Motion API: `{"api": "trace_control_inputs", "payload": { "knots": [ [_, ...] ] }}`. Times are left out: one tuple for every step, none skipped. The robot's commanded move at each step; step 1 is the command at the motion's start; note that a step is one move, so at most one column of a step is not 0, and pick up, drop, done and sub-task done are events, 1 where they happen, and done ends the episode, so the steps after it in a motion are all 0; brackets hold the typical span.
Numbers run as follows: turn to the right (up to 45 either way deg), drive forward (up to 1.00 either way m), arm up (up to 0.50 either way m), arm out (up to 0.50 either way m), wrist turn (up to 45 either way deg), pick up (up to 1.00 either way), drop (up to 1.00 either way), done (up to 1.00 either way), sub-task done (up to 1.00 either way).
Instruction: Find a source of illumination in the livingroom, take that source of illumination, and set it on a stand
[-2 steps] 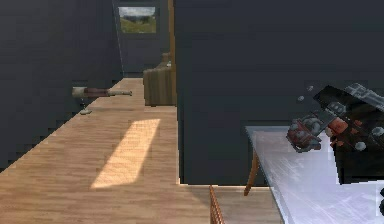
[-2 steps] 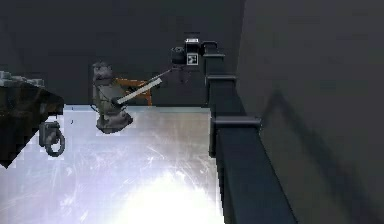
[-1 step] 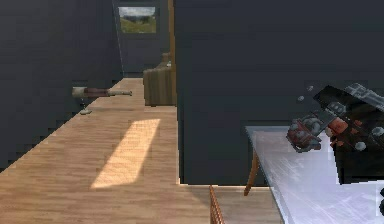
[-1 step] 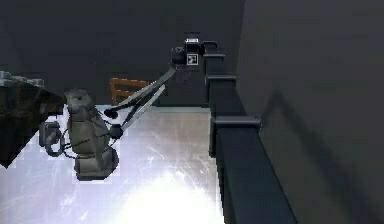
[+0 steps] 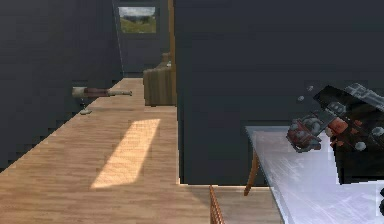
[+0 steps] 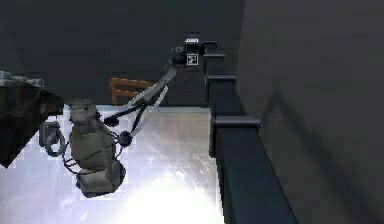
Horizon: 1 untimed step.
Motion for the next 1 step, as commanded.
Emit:
{"api": "trace_control_inputs", "payload": {
  "knots": [
    [0.0, 0.00, 0.00, -0.44, 0.0, 0.00, 0.00, 0.00, 0.00]
  ]
}}
